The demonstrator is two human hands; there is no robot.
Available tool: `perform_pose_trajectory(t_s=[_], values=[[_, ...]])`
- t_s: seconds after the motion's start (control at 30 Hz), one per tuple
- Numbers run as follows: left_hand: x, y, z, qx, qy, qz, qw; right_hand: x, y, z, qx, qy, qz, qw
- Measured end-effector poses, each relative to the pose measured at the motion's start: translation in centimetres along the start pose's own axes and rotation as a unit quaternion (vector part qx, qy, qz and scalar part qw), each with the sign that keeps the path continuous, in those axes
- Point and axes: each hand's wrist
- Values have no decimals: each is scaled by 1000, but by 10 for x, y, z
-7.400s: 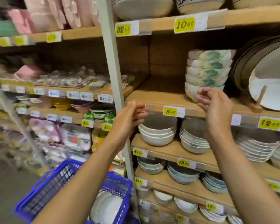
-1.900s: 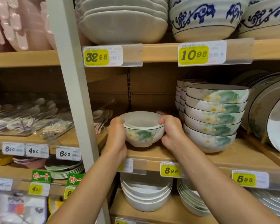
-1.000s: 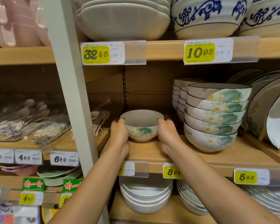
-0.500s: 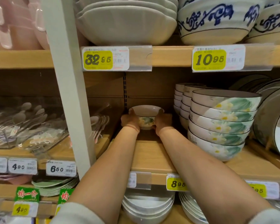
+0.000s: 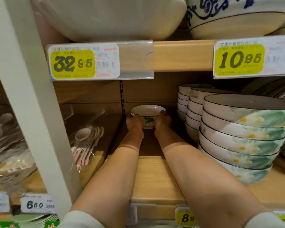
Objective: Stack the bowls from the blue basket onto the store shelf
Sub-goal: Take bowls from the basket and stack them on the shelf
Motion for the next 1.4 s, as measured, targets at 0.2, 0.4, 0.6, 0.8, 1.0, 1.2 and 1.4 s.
perform_pose_trajectory(t_s=[0.2,0.4,0.6,0.8,1.0,1.2,1.4], values=[[2,-8,-12,-3,-15,20,1000,9,-13,-8,26,36,15,999],[5,-6,-14,-22,-23,-16,999,13,-18,-9,24,31,28,999],[7,8,4,-12,-14,-37,999,-2,-5,7,14,-27,18,999],[15,27,45,-2,7,-10,1000,-39,23,55,-49,3,67,997],[3,59,106,-39,31,-49,998,-57,75,134,-133,47,24,990],[-46,121,190,-162,-86,-166,969,-64,130,194,-126,92,-10,988],[-85,180,261,-118,-124,-152,974,-60,184,247,-195,71,-48,977]])
Point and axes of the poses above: each hand's wrist, its own z-axis away from the middle knuckle, its own y-axis out of the back of the hand, x = y × z, and after that the axes turned 15 degrees about y, right-handed
